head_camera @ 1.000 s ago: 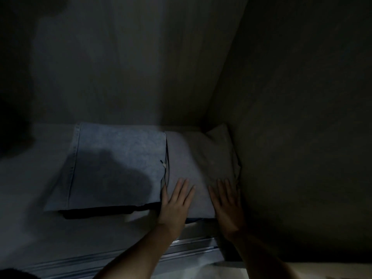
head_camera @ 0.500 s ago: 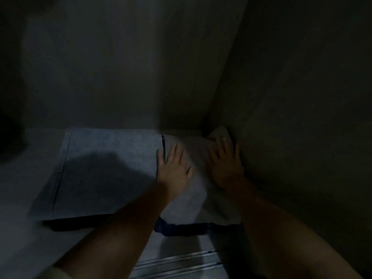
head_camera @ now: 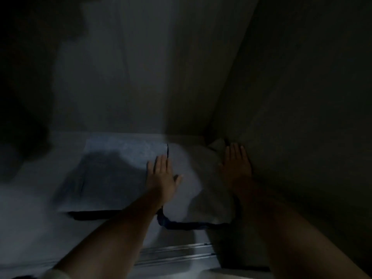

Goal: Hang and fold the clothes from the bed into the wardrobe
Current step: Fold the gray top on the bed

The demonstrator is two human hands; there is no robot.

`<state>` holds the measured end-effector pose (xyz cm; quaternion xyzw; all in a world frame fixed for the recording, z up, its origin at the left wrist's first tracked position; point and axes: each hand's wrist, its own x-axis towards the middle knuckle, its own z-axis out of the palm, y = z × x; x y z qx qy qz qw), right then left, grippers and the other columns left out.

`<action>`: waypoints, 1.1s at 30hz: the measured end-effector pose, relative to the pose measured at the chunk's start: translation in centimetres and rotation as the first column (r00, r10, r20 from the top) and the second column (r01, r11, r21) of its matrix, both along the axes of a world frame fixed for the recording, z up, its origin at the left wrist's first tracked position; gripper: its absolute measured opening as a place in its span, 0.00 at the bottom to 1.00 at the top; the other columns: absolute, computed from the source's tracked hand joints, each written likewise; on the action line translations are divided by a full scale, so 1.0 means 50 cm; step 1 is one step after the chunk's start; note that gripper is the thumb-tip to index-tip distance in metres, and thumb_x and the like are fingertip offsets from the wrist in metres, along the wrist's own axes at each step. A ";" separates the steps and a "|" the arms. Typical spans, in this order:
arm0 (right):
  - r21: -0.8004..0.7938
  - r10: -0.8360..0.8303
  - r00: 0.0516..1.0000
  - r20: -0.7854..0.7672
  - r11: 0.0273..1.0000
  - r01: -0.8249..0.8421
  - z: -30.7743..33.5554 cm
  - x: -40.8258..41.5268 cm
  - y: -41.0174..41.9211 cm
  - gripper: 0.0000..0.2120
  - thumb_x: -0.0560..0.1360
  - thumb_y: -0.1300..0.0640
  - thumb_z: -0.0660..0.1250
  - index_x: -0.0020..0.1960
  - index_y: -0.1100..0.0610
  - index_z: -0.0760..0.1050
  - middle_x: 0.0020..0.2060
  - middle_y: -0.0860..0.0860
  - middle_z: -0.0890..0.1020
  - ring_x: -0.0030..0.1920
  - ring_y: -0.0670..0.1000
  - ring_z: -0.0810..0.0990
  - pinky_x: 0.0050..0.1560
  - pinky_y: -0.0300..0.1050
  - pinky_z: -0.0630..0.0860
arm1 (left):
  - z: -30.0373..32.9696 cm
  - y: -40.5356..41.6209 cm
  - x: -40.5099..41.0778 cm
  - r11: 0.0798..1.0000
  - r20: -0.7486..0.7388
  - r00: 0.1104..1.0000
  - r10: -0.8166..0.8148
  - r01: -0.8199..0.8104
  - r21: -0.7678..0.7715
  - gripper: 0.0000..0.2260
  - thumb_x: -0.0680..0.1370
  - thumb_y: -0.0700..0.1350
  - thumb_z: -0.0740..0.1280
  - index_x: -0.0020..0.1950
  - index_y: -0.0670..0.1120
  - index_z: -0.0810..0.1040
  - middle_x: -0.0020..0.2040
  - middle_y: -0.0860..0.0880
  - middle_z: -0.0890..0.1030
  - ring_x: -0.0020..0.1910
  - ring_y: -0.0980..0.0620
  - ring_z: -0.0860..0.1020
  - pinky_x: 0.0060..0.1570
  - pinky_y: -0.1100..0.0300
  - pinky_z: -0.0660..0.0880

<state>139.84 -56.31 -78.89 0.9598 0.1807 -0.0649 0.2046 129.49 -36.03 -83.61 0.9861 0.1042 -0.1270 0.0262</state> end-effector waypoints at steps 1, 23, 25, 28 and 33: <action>-0.016 -0.005 1.000 -0.016 1.000 0.005 0.045 -0.007 0.002 0.29 0.84 0.49 0.44 0.77 0.66 0.43 0.77 0.62 0.46 0.78 0.58 0.43 0.75 0.56 0.38 | 0.041 0.012 -0.006 1.000 -0.017 1.000 0.001 -0.001 0.008 0.33 0.80 0.63 0.40 0.78 0.43 0.43 0.79 0.42 0.45 0.77 0.43 0.45 0.73 0.40 0.43; 0.302 0.130 0.985 -0.116 0.949 -0.089 1.057 -0.238 0.106 0.17 0.79 0.50 0.57 0.58 0.57 0.78 0.57 0.57 0.80 0.57 0.60 0.80 0.50 0.47 0.74 | 1.103 0.023 -0.147 0.990 0.131 0.985 -0.111 0.120 -0.067 0.12 0.79 0.46 0.57 0.55 0.45 0.77 0.56 0.40 0.80 0.55 0.39 0.78 0.48 0.53 0.73; 0.326 0.104 0.990 -0.095 0.943 -0.068 1.089 -0.261 0.087 0.17 0.79 0.50 0.57 0.58 0.57 0.78 0.56 0.58 0.80 0.56 0.60 0.80 0.49 0.47 0.73 | 1.146 0.019 -0.161 0.985 0.136 0.978 -0.155 0.164 -0.052 0.11 0.79 0.45 0.57 0.54 0.44 0.77 0.56 0.39 0.80 0.54 0.39 0.78 0.47 0.53 0.73; 0.353 0.062 0.996 -0.060 0.935 -0.037 1.111 -0.305 0.061 0.17 0.78 0.49 0.57 0.57 0.57 0.78 0.55 0.57 0.81 0.55 0.60 0.80 0.44 0.46 0.70 | 1.190 0.004 -0.183 0.978 0.118 0.972 -0.202 0.207 -0.026 0.13 0.80 0.45 0.56 0.57 0.44 0.77 0.58 0.40 0.79 0.55 0.40 0.77 0.47 0.54 0.73; 0.373 -0.078 0.995 -0.069 0.923 0.098 1.123 -0.419 0.004 0.17 0.78 0.48 0.57 0.53 0.56 0.79 0.50 0.56 0.82 0.49 0.59 0.81 0.40 0.44 0.69 | 1.223 -0.042 -0.263 0.944 0.134 0.937 -0.322 0.329 -0.032 0.13 0.80 0.46 0.56 0.57 0.46 0.78 0.56 0.41 0.79 0.52 0.41 0.78 0.43 0.57 0.71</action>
